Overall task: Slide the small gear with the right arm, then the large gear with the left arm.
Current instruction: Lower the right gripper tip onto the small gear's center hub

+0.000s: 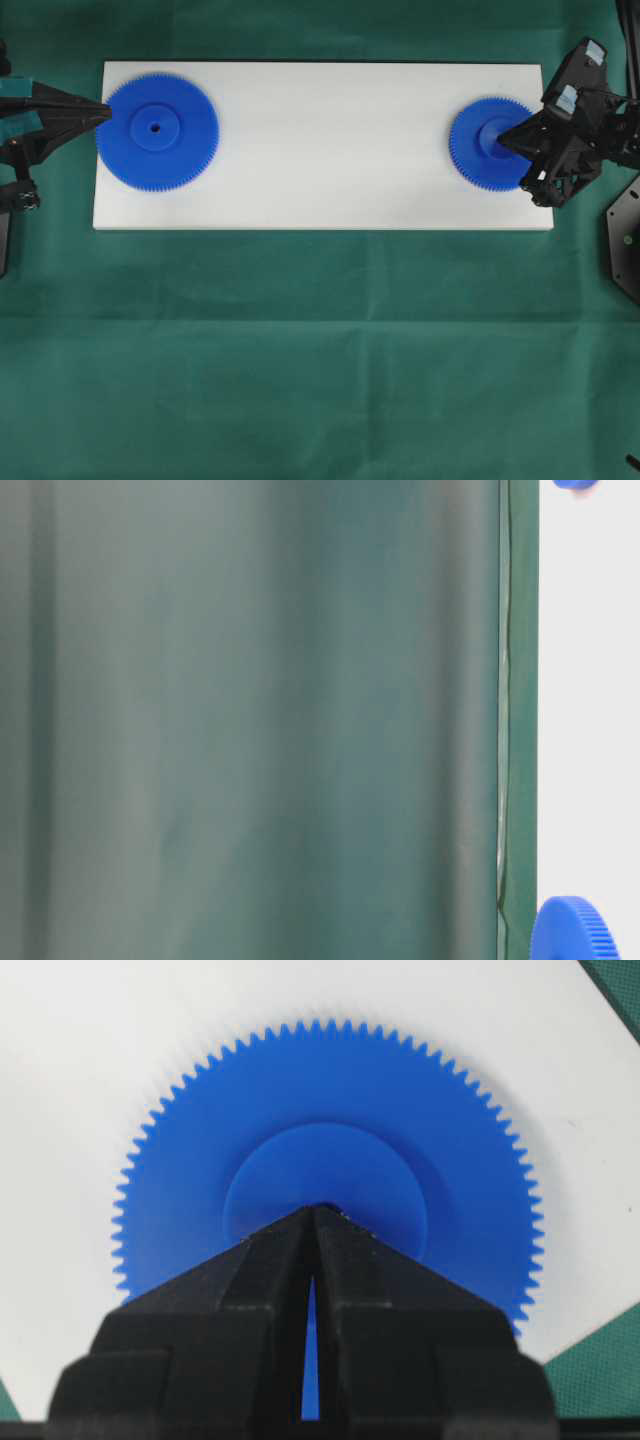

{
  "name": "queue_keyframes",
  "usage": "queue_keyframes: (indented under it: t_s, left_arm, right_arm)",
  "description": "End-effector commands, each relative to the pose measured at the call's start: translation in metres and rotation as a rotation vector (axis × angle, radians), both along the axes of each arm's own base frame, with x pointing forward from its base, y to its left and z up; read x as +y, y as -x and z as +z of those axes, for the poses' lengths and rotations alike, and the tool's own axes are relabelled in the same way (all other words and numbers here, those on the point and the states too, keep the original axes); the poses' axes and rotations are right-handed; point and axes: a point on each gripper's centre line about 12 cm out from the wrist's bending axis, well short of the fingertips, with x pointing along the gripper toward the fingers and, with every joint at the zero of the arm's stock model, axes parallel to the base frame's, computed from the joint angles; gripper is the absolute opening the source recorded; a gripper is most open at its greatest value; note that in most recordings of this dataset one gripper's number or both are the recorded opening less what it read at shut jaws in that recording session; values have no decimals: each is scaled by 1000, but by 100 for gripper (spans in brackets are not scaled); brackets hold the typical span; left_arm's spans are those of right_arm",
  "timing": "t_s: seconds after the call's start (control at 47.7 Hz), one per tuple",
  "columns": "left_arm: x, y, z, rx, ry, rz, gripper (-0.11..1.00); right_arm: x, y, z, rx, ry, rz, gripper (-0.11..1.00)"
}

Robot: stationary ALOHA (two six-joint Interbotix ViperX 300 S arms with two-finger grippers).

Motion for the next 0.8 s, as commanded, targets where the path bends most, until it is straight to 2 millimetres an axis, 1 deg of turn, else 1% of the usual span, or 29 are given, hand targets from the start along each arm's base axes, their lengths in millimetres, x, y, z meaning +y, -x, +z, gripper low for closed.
queue_keyframes:
  t_s: [0.0,0.776]
  left_arm:
    - [1,-2,4,-11,0,2,0]
    - [1,-1,-2,0,5,3,0]
  right_arm:
    - [-3,-5,4,-19,10,-3,50]
    - [-6,-7,-5,18,-9,-6,50]
